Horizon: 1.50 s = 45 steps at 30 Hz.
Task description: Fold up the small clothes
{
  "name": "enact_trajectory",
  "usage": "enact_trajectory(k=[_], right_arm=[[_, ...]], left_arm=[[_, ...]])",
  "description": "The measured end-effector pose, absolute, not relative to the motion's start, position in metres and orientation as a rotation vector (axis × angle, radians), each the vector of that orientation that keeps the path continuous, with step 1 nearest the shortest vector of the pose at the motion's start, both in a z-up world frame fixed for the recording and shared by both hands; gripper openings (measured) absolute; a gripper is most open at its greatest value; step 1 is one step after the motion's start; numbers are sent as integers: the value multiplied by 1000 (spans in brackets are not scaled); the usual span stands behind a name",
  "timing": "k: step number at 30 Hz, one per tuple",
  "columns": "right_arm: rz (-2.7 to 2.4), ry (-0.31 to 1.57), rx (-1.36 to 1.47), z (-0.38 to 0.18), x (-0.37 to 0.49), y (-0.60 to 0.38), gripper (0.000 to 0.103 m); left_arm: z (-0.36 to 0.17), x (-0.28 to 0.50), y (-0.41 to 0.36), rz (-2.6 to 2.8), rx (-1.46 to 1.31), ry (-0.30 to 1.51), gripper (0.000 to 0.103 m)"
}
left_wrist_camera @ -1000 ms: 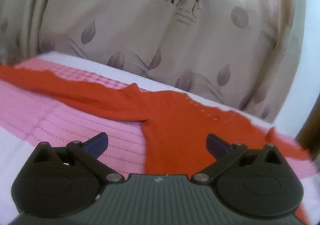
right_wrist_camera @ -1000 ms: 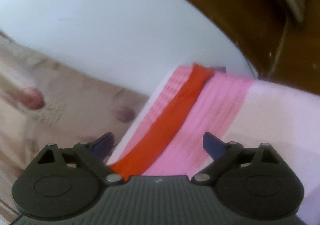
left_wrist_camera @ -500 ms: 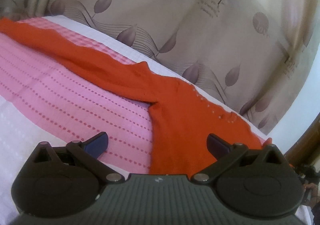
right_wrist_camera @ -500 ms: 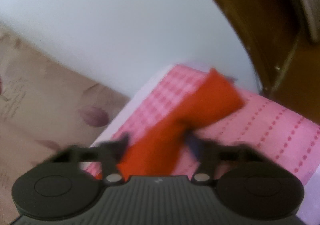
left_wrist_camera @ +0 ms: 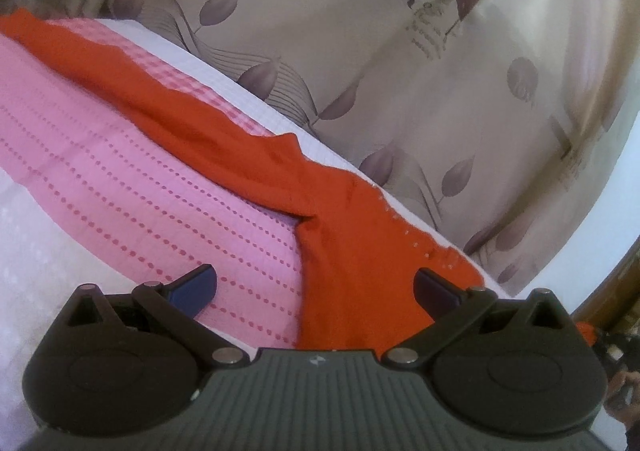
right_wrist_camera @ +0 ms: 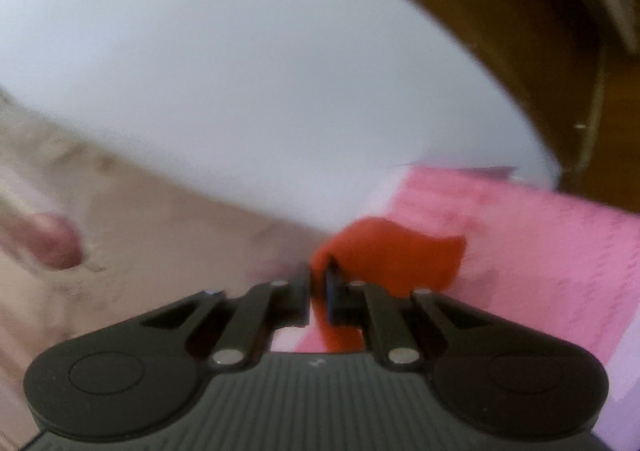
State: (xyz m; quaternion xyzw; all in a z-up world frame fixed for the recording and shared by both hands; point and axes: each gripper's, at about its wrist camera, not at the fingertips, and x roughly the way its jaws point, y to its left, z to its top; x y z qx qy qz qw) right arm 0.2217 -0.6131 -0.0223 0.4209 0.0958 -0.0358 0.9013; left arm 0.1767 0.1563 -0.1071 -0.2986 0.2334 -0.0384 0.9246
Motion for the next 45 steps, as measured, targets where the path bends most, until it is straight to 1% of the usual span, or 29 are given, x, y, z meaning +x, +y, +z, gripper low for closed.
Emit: enact_trajectory(k=[5,9,14,21,25,26,28,29,30,31,32,33,34,35,39,45], right_arm=[[81,209,885,5,244,-531,7],[212,260,899,2,271,-454,7],[346,390,877,-42,303,-338,7],[374,537,762,-115,327,-218,8],[374,567,643,-133,332,-169,8],[374,575,597,-134,333,-161,10],[398,632,487,-140,336,-136,11],[408,657,460,-143,337,-128,14],[430,685,411,-145,334,-119,23],[452,688,375,-146,329,-116,38],[475,674,320,-143,322,-111,46],[486,644,243,-139,313,-107,61],[486,605,175,-134,303,-106,67],[486,577,150,-130,293,-110,67],[493,565,233,-119,270,-142,67],[462,568,125,-125,232,-158,68]], left_arm=[[-107,176,160,-75,-643,461,103],[-108,171,167,-27,-679,427,103],[-108,168,171,-20,-697,412,103],[-108,166,176,-28,-709,404,103],[-108,166,175,-30,-716,400,103],[-108,166,175,-30,-716,400,103],[-108,166,175,-31,-718,399,103],[-108,166,175,-33,-720,398,103],[-109,166,176,-34,-722,397,103],[-109,166,176,-33,-725,395,103],[-109,166,176,-32,-726,394,103],[-109,165,176,-31,-727,393,103],[-109,165,176,-27,-729,391,103],[-109,165,176,-26,-730,390,103],[-108,164,176,-24,-733,388,103],[-108,163,178,-26,-747,381,103]])
